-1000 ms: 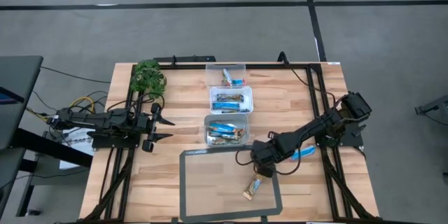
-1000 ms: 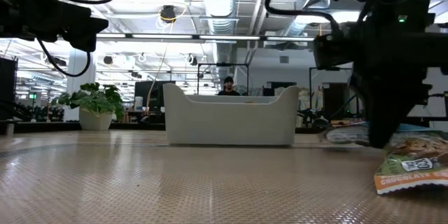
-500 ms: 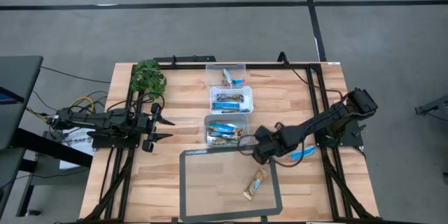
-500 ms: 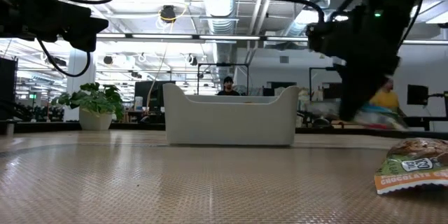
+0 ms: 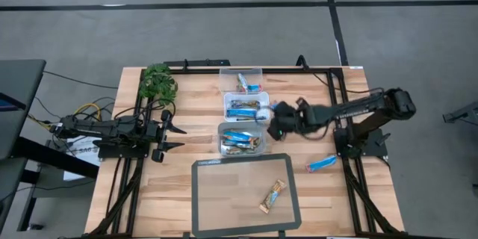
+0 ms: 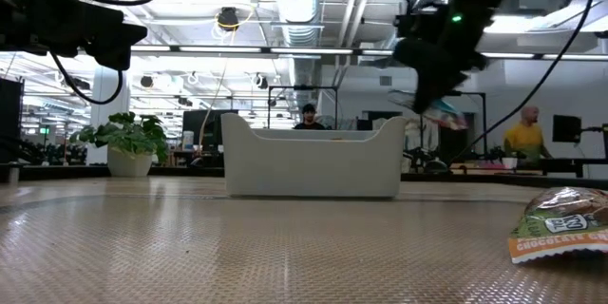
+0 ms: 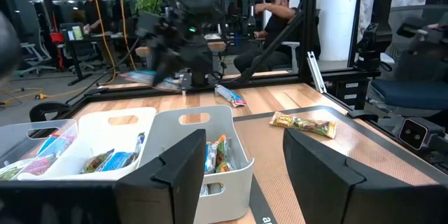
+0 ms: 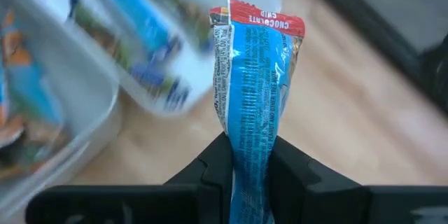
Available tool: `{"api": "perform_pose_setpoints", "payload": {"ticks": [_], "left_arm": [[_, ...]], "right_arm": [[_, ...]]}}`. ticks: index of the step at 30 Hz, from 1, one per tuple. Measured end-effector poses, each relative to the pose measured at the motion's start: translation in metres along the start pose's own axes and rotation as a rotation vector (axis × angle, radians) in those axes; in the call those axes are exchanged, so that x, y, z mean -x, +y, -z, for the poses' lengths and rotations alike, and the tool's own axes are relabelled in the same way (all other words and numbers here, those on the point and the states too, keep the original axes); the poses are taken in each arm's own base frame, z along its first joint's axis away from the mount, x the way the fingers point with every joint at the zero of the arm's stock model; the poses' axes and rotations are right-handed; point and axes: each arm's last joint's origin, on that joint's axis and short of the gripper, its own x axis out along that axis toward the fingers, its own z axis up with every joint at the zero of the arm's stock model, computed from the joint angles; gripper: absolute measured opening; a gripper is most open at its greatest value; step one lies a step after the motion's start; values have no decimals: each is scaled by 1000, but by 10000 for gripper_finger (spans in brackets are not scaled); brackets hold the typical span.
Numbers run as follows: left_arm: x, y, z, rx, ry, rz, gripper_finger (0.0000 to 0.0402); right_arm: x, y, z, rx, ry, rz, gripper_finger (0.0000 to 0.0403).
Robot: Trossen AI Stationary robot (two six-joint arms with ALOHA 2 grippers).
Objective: Pick and place Granola Bars by type
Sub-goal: Put the red granola bar into the transparent bin
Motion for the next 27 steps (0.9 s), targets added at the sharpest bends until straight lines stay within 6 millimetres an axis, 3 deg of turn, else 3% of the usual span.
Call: {"api": "perform_pose_setpoints", "payload": {"ticks": [10, 12, 27], "left_arm": [[0, 0, 0, 0, 0, 0, 186], [0, 0, 0, 0, 0, 1, 186], [-1, 0, 1, 0, 9, -1, 186]], "right_arm": [[-14, -36, -86, 308, -218, 54, 60], [-21, -33, -104, 374, -273, 73, 60], [-95, -27, -169, 780, -229, 120, 60]]}}
